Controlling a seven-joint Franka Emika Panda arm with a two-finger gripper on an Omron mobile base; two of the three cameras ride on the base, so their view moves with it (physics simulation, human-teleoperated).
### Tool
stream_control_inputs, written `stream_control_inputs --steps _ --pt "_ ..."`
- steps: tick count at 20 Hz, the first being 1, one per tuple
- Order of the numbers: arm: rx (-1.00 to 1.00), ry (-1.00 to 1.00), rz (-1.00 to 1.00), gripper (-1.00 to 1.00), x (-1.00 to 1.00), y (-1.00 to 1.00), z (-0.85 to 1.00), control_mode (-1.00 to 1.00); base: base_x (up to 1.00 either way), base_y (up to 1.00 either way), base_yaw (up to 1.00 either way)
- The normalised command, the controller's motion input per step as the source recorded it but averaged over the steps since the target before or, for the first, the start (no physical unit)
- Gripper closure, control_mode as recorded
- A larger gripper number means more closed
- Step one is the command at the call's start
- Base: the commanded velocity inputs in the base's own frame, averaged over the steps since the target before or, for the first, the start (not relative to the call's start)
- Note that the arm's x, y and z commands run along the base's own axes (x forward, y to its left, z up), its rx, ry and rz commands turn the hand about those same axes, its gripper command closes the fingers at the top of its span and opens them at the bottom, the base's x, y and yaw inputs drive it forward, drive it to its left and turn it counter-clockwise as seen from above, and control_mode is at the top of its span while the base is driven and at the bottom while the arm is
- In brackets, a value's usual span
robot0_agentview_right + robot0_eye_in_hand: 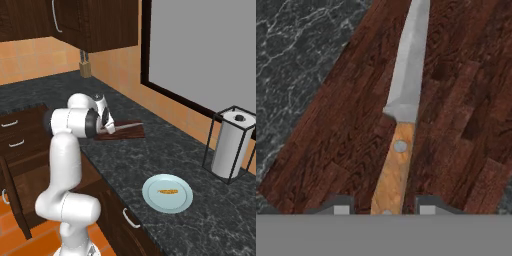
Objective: Pick up the knife from the drawer and place it on the cutting board. Then place the meat from the plate to the cutting board.
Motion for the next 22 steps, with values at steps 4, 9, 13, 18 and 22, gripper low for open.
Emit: stream_control_inputs --steps 4,9,13,18,22 --pt "0.00 -0.03 0.00 -1.00 -0.08 -0.07 0.64 -1.00 0.00 0.00 0.00" --pt "0.03 -0.04 0.00 -1.00 -0.84 -0.50 0.85 -1.00 0.00 0.00 0.00" --pt "0.00 0.00 0.00 -1.00 -1.00 -0.90 0.11 -1.00 0.00 0.00 0.00" --pt "0.02 0.02 -0.04 -1.00 -1.00 -0.99 0.01 -1.00 0.00 0.00 0.00" --pt "0.08 0.15 -0.13 -1.00 -0.87 -1.00 0.00 -1.00 0.00 0.00 0.00"
